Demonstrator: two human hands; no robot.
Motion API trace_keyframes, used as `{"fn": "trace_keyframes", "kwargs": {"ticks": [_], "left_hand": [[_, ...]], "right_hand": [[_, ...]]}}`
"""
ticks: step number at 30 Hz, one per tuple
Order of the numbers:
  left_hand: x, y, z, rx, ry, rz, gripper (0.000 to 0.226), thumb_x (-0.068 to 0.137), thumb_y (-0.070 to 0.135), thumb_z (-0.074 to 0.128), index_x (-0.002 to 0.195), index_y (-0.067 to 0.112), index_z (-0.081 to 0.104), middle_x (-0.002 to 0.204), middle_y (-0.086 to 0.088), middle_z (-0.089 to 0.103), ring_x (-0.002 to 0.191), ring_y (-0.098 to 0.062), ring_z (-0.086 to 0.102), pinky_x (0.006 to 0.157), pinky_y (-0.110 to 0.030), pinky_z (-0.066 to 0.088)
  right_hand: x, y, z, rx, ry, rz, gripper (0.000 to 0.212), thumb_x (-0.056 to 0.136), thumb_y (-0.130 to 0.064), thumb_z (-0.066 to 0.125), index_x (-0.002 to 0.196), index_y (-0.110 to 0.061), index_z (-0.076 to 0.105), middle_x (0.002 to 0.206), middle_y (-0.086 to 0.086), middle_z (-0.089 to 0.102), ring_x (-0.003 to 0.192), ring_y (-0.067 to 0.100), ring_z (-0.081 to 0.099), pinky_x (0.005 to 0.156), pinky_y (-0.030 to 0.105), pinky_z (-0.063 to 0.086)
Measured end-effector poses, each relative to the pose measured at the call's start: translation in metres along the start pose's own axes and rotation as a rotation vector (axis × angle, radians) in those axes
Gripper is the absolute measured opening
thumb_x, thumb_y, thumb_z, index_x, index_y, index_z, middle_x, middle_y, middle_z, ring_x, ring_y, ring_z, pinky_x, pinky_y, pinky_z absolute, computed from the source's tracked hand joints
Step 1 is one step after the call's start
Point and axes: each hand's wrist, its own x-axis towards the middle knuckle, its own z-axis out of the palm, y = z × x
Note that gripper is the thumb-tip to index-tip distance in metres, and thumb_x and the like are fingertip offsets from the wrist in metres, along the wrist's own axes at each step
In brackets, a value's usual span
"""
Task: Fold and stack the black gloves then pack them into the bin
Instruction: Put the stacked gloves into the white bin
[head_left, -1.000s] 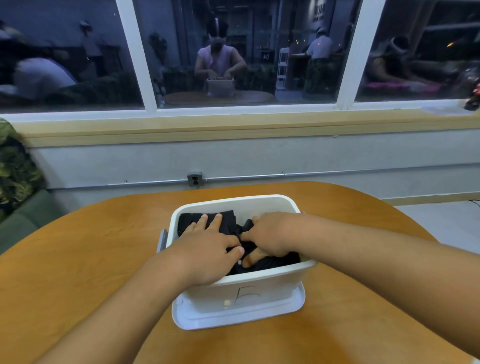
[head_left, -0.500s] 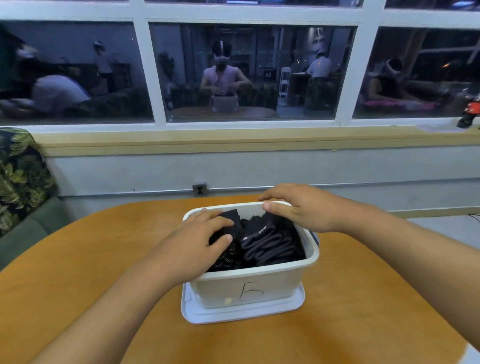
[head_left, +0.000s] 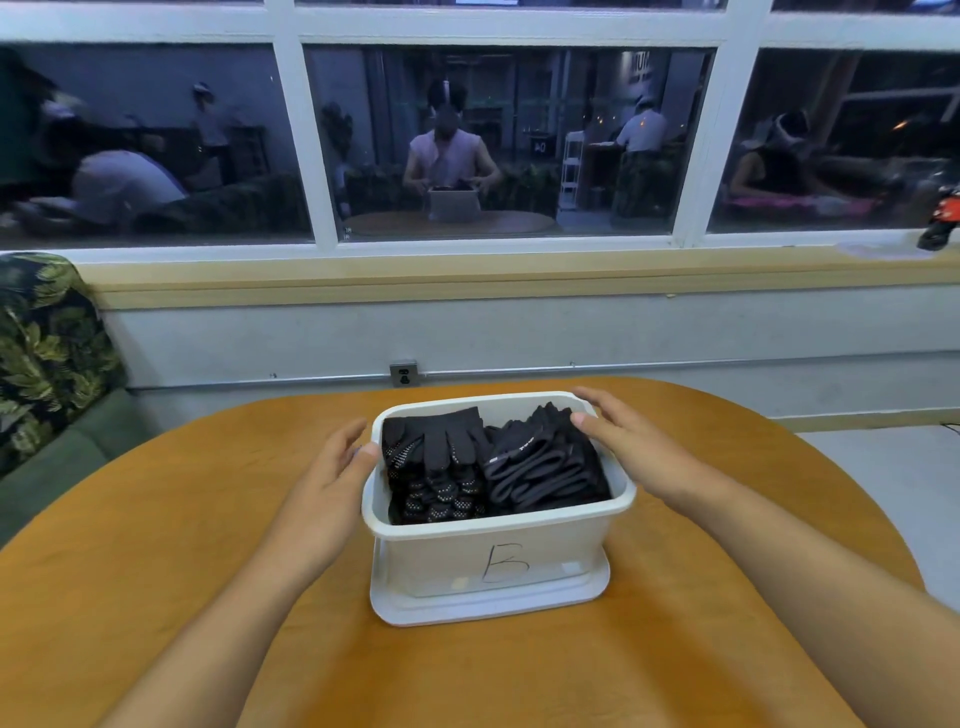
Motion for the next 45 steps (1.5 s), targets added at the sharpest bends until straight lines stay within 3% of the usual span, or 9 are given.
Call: {"fn": "trace_keyframes", "kwargs": {"ticks": [3,6,13,16,18,23,32,38,45], "left_hand": [[-0.001,-0.007,0.016,-0.150,0.027,-0.076,0.044,0.111,0.051,0.046,0.154,0.046,0.047,0.152,0.027,0.052,0.143,-0.004,0.046,0.121,-0.040,0.036],[0.000,-0.012,0.026,-0.298,0.032,-0.091,0.036,0.109,0.052,0.049,0.144,0.049,0.058,0.143,0.025,0.062,0.138,-0.007,0.056,0.120,-0.047,0.040],[0.022,-0.002,0.032,-0.431,0.051,0.005,0.038,0.112,0.036,0.043,0.143,0.036,0.064,0.144,0.009,0.067,0.136,-0.016,0.061,0.117,-0.054,0.044],[0.041,0.022,0.029,-0.489,0.093,0.076,0.039,0.114,0.028,0.039,0.141,0.027,0.067,0.137,0.004,0.072,0.130,-0.018,0.066,0.110,-0.048,0.050],[0.065,0.033,0.026,-0.516,0.120,0.076,0.039,0.114,0.028,0.039,0.140,0.023,0.068,0.134,0.001,0.073,0.127,-0.019,0.067,0.111,-0.048,0.050],[0.132,0.033,0.024,-0.493,0.086,0.064,0.041,0.115,0.030,0.035,0.140,0.025,0.068,0.135,0.000,0.073,0.128,-0.020,0.067,0.113,-0.049,0.049],[0.200,-0.008,0.036,-0.474,0.082,-0.018,0.038,0.113,0.036,0.042,0.137,0.031,0.071,0.135,0.004,0.073,0.129,-0.017,0.067,0.116,-0.051,0.046],[0.205,-0.026,0.045,-0.467,0.086,-0.043,0.039,0.113,0.030,0.040,0.139,0.029,0.069,0.134,0.005,0.074,0.129,-0.014,0.067,0.115,-0.044,0.047],[0.187,-0.017,0.038,-0.368,0.143,-0.130,0.036,0.112,0.042,0.037,0.122,0.048,0.071,0.121,0.013,0.077,0.117,-0.016,0.071,0.098,-0.045,0.057]], "right_hand": [[-0.004,0.017,0.015,0.313,0.086,0.062,0.051,0.108,-0.059,0.049,0.158,-0.050,0.043,0.161,-0.026,0.042,0.149,0.005,0.040,0.123,0.038,0.034],[-0.001,0.022,0.023,0.581,0.176,0.086,0.043,0.113,-0.046,0.048,0.155,-0.043,0.051,0.152,-0.022,0.056,0.132,-0.001,0.059,0.104,0.029,0.052],[0.016,0.000,0.026,0.826,0.233,0.090,0.045,0.108,-0.047,0.055,0.148,-0.028,0.059,0.135,-0.007,0.073,0.120,0.016,0.072,0.090,0.035,0.059],[0.041,-0.025,0.010,0.845,0.240,0.018,0.026,0.113,-0.041,0.044,0.119,-0.028,0.066,0.093,-0.017,0.081,0.084,0.002,0.078,0.067,0.022,0.061],[0.065,-0.039,0.001,0.823,0.242,0.007,0.025,0.113,-0.042,0.044,0.119,-0.030,0.065,0.096,-0.018,0.077,0.079,-0.002,0.076,0.064,0.020,0.060],[0.128,-0.040,0.004,0.814,0.237,0.014,0.035,0.113,-0.046,0.044,0.139,-0.029,0.060,0.119,-0.018,0.068,0.086,-0.007,0.074,0.069,0.019,0.058],[0.191,-0.003,0.025,0.815,0.250,0.115,0.034,0.113,-0.047,0.043,0.135,-0.032,0.063,0.124,-0.021,0.070,0.093,-0.009,0.073,0.078,0.021,0.055],[0.203,0.015,0.038,0.818,0.226,0.168,0.028,0.114,-0.042,0.042,0.116,-0.029,0.066,0.091,-0.024,0.078,0.086,-0.006,0.074,0.076,0.019,0.059],[0.188,0.015,0.036,0.718,0.298,0.214,0.047,0.112,-0.056,0.039,0.150,-0.034,0.056,0.145,-0.016,0.063,0.135,0.007,0.058,0.114,0.037,0.046]]}}
